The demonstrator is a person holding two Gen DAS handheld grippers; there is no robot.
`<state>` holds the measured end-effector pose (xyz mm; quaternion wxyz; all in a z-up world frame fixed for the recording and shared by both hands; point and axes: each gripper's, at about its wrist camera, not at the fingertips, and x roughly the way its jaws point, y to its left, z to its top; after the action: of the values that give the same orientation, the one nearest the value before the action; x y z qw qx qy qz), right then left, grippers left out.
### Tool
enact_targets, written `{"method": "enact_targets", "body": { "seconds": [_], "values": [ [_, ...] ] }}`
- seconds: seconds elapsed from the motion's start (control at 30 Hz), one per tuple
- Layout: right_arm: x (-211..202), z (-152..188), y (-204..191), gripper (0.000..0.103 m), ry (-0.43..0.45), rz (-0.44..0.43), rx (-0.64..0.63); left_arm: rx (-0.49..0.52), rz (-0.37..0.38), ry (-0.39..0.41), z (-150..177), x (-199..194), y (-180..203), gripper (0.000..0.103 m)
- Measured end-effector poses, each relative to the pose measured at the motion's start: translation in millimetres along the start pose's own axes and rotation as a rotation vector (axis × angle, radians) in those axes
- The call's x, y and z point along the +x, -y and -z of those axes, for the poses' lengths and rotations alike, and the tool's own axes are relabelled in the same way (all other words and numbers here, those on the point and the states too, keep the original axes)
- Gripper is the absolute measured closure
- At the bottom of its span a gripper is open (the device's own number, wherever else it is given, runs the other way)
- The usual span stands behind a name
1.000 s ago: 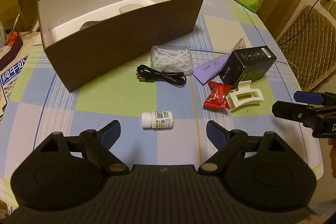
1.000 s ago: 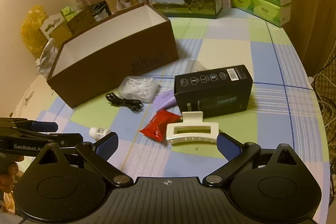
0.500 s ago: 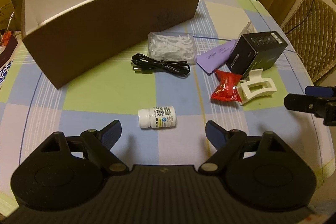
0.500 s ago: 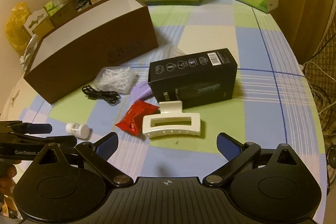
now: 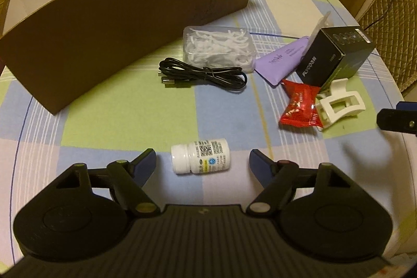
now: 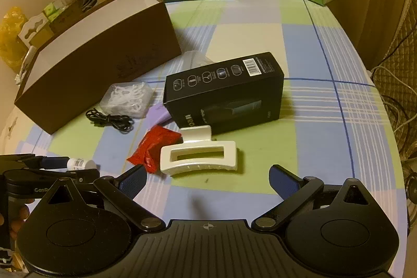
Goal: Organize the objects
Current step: 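Grasp white pill bottle with left tool while right tool grasps white hair clip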
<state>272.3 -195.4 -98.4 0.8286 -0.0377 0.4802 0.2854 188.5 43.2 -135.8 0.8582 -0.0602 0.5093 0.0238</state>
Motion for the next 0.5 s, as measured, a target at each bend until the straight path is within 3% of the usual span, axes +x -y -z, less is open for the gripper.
{"method": "enact_targets", "body": {
  "seconds": [0.17, 0.23, 0.5],
  "values": [
    [6.4, -1.9, 1.5, 0.005, -0.003, -0.001, 0.004, 0.007, -0.01, 0.005, -4.0, 7.1, -2.6, 0.044],
    [10.5, -2.6, 1.1, 0.005, -0.008, -0.002, 0.001, 0.021, -0.016, 0.015, -6.3, 7.1, -3.6, 0.059],
    [30.6, -6.1, -6.5, 0.005, -0.03, -0.007, -0.03, 0.006, -0.048, 0.019, -9.6, 6.1, -14.9, 0.059]
  ]
}}
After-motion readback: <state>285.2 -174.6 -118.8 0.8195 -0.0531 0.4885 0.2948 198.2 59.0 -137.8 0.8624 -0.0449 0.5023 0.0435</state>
